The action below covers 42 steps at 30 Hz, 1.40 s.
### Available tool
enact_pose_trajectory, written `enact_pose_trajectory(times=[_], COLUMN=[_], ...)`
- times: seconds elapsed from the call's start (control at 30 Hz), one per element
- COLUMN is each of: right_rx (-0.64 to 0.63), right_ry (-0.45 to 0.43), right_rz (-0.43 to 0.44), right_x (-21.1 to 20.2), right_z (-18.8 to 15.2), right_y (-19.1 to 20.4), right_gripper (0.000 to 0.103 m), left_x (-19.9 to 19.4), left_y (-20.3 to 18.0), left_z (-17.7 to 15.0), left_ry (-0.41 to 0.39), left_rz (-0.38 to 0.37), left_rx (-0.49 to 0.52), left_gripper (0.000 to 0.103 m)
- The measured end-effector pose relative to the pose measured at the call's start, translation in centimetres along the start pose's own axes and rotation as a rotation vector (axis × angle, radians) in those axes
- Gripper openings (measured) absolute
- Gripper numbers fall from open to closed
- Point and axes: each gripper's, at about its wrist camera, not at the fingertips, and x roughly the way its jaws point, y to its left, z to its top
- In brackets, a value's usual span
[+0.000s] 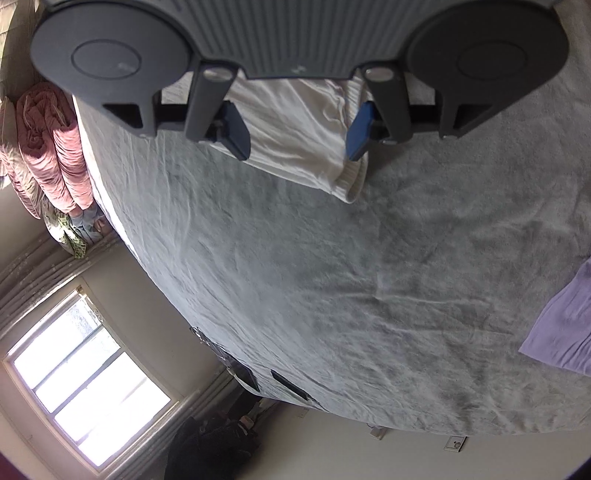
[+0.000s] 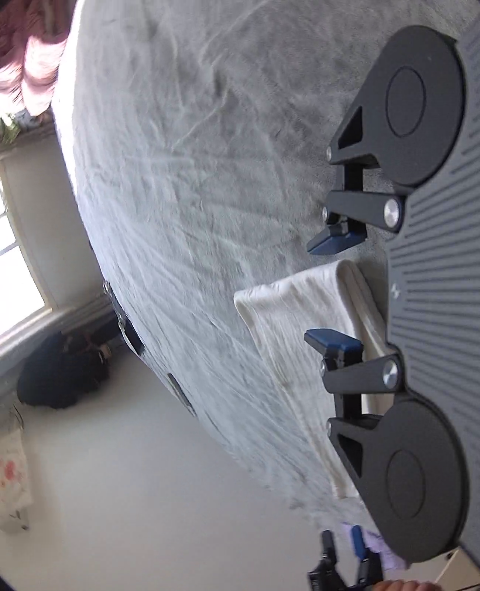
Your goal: Fold clothes
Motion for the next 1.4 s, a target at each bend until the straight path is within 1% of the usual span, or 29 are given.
enact_pose_trajectory(times=[0.13,0.2,0.3,0.33,0.47,0.53,0.63,0.73,0.8,0.9,0.97,1.13,1.27,1.4], right_rx=[0.134,0.196,0.299,0.313,0.295,0.317,0.358,0.367,0.386,0.444,0.445,0.421,0.435,0.445], right_ry=[-0.002,-0.007,-0.019,-0.018,0.004,0.009,0.006,-0.001,-0.002,-0.006,-0.009,-0.016,-0.017,-0.017], right_rz=[-0.012,-0.012,0.019,0.018,-0.006,-0.011,0.005,0.005,0.013,0.048,0.048,0.030,0.034,0.035], right_x=[0.6,0.8,0.8,0.9,1.0,0.8,0.8,0.8,0.5,0.3,0.3,0.5,0.4,0.5], right_z=[-0.1,-0.3,-0.5,-0.5,-0.4,-0.4,-0.5,-0.6,-0.6,-0.7,-0.9,-1.0,-1.1,-1.1], right_y=[-1.1,-1.5,-2.3,-2.3,-1.4,-1.2,-1.4,-1.4,-1.5,-1.9,-1.8,-1.5,-1.6,-1.5], right_gripper=[0.049,0.049,0.049,0.049,0.049,0.049,0.049,0.049,0.049,0.049,0.048,0.043,0.042,0.042], left_x=[0.6,1.3,2.3,2.7,4.0,4.7,6.0,7.0,6.8,6.5,6.6,6.6,6.6,6.7], left_y=[-1.1,-1.9,-3.2,-3.5,-4.2,-4.4,-4.4,-4.4,-5.0,-5.4,-5.5,-5.8,-5.9,-6.2], left_z=[-0.8,-1.4,-2.6,-2.8,-3.4,-3.7,-4.3,-5.2,-5.6,-5.7,-5.8,-6.0,-6.2,-6.5], left_ry=[0.024,0.056,0.085,0.090,0.111,0.119,0.134,0.150,0.145,0.142,0.142,0.140,0.139,0.138], left_rz=[-0.028,-0.043,-0.043,-0.039,-0.025,-0.011,0.032,0.066,0.084,0.093,0.099,0.103,0.104,0.113], left_rx=[0.050,0.104,0.184,0.203,0.236,0.243,0.260,0.295,0.347,0.374,0.383,0.408,0.412,0.438], left_gripper=[0.060,0.065,0.066,0.066,0.066,0.066,0.067,0.067,0.068,0.069,0.069,0.070,0.070,0.070])
